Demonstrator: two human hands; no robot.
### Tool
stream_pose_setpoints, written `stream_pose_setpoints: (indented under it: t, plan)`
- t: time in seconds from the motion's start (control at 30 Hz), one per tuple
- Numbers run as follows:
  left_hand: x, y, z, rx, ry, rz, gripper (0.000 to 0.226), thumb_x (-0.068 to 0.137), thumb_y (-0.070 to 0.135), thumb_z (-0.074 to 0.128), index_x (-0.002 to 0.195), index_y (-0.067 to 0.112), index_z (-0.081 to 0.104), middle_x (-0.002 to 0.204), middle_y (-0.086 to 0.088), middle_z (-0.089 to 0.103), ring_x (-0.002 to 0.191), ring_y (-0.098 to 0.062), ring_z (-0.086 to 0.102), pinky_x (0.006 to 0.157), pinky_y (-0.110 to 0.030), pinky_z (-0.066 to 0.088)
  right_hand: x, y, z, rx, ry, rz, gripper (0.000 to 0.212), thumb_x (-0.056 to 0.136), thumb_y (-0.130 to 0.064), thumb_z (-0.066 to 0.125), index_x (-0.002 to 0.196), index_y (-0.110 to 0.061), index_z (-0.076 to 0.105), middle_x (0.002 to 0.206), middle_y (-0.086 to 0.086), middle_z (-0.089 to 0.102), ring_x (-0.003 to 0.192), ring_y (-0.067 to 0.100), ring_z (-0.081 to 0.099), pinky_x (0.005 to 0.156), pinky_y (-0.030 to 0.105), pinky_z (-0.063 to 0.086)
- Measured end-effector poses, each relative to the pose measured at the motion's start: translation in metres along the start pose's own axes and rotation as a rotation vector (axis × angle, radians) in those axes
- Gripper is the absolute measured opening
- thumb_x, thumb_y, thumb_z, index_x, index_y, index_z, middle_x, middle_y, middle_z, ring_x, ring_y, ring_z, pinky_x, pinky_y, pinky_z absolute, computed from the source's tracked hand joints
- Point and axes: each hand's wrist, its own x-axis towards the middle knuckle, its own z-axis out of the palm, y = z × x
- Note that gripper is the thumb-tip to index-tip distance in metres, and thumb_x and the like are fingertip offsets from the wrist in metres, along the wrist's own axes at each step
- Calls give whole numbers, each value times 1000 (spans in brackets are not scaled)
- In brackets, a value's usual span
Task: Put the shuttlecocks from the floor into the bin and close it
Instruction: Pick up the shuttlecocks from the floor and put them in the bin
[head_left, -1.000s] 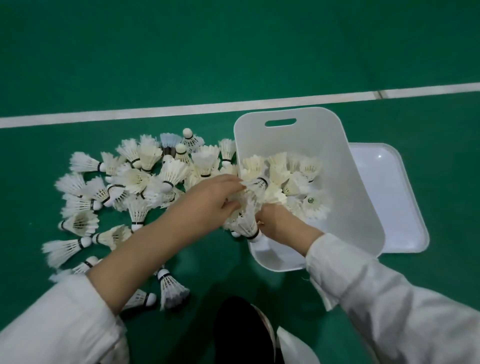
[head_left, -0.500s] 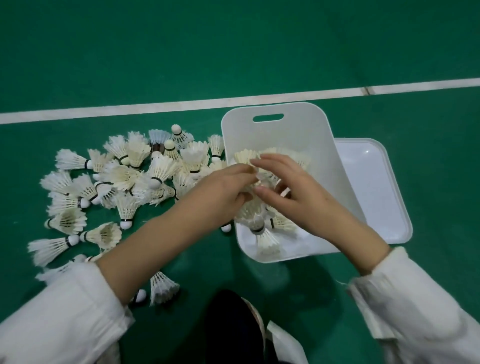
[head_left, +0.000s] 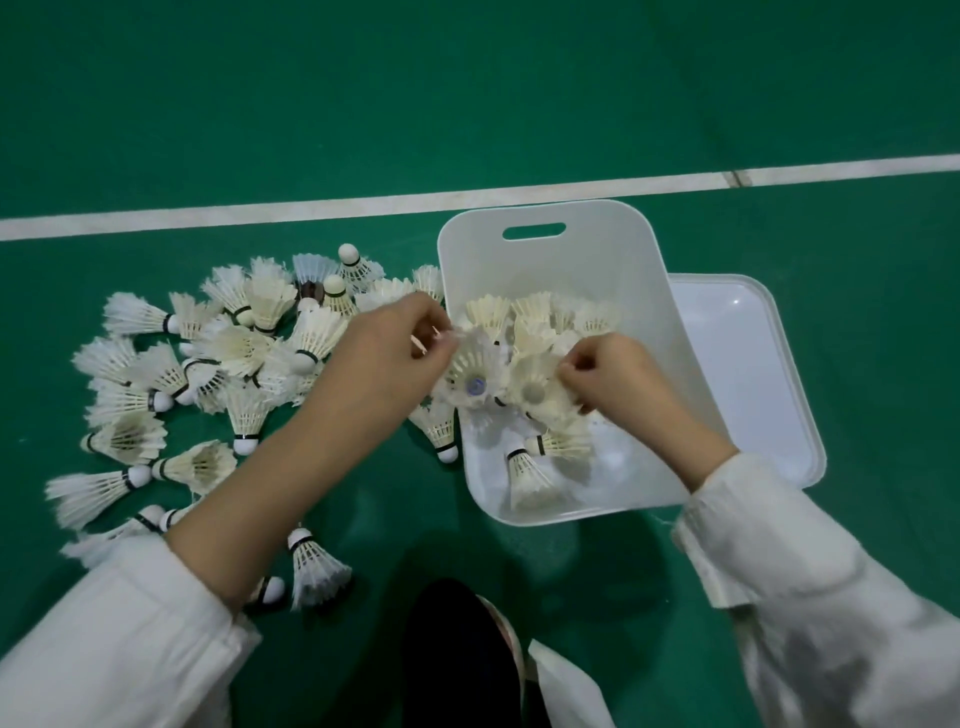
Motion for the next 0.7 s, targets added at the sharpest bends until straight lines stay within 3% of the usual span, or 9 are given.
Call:
stream_pose_setpoints:
  t: [0.1, 0.17, 0.3, 0.37, 0.4, 0.47, 0.57, 0.7]
  plan:
    - [12, -2, 6, 2, 48, -59, 7, 89, 25, 55, 86, 19, 55, 73, 7, 57, 56, -9, 51, 52, -22, 42, 13, 8, 37, -206, -97, -55, 19, 86, -4, 50, 81, 5, 66, 77, 20, 68, 71, 32, 67, 67, 36, 54]
    - [18, -2, 10, 19, 56, -84, 9, 89, 27, 53, 87, 18, 55, 69, 2, 59, 54, -12, 51, 53, -29, 42, 24, 15, 57, -288, -99, -69, 14, 83, 2, 47, 74, 7, 57, 76, 21, 62, 72, 34, 60, 61, 34, 46]
    - [22, -2, 18, 40, 39, -99, 10, 89, 29, 51, 89, 19, 53, 64, -1, 59, 59, -23, 56, 57, -35, 47, 37, 24, 73, -421, -103, -120, 39, 84, 7, 41, 56, -11, 22, 76, 18, 55, 81, 30, 53, 62, 29, 29]
    - [23, -4, 20, 41, 36, -99, 10, 89, 28, 52, 89, 19, 54, 64, -1, 59, 61, -24, 57, 59, -35, 47, 41, 27, 75, -436, -101, -110, 35, 85, 4, 41, 56, -10, 27, 81, 18, 59, 85, 32, 56, 64, 28, 29]
    - [23, -5, 21, 42, 32, -101, 10, 89, 28, 52, 89, 19, 54, 64, -2, 59, 61, -24, 57, 60, -35, 47, 42, 27, 76, -431, -101, -102, 25, 86, 1, 42, 62, -6, 39, 88, 20, 62, 89, 32, 58, 64, 29, 31]
    - [23, -7, 22, 53, 22, -106, 11, 89, 28, 51, 90, 18, 54, 65, -1, 59, 62, -25, 58, 60, -35, 47, 41, 26, 75, -375, -116, -80, 14, 88, -7, 46, 91, 1, 57, 98, 20, 64, 94, 33, 59, 69, 30, 39]
    - [24, -9, 24, 49, 11, -113, 11, 89, 28, 51, 90, 17, 55, 65, -1, 59, 63, -23, 58, 62, -35, 48, 31, 20, 52, -210, -70, -50, 30, 90, -17, 51, 119, -8, 54, 107, 12, 64, 96, 27, 59, 77, 31, 44]
    - [25, -6, 27, 34, 8, -96, 12, 90, 28, 50, 91, 17, 55, 67, 1, 60, 63, -23, 58, 61, -35, 47, 0, 5, 4, 63, 113, -182, 35, 89, -25, 55, 123, -28, 47, 92, -8, 63, 69, 12, 58, 65, 27, 42]
